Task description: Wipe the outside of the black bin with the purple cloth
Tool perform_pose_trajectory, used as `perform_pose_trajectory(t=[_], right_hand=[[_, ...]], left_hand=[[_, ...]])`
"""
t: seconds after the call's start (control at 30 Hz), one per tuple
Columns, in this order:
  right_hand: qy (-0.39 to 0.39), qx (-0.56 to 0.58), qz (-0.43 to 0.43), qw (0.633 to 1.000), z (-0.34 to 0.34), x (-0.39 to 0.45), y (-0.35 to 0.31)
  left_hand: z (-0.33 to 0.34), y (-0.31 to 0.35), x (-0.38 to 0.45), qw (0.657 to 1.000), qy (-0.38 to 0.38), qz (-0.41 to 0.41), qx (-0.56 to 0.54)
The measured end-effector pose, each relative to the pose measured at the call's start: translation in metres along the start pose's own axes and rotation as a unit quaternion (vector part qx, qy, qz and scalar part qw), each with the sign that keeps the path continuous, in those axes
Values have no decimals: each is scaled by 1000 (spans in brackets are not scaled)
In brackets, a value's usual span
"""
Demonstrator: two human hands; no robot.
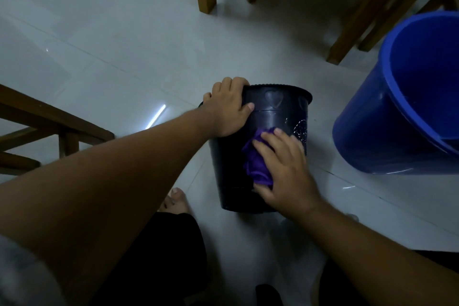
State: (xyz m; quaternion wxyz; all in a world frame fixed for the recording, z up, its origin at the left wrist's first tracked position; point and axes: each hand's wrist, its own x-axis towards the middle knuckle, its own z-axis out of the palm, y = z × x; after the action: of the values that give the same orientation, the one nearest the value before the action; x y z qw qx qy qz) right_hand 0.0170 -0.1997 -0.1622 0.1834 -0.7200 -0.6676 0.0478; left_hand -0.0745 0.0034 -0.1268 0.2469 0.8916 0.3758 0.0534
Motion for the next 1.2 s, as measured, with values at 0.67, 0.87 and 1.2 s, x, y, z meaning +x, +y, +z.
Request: perform_pose_trajectory(t=[0.67,0.87,1.2], right_hand=[[2,2,49,999,-6,49,10],[-12,-12,-45,999,5,-4,1],[-26,-50,77,995,-16,30,5]], left_hand=[[1,-10,4,1000,-20,3,16],[-5,-9,4,999,-39,0,-9],[1,15,11,999,26,-41,6]])
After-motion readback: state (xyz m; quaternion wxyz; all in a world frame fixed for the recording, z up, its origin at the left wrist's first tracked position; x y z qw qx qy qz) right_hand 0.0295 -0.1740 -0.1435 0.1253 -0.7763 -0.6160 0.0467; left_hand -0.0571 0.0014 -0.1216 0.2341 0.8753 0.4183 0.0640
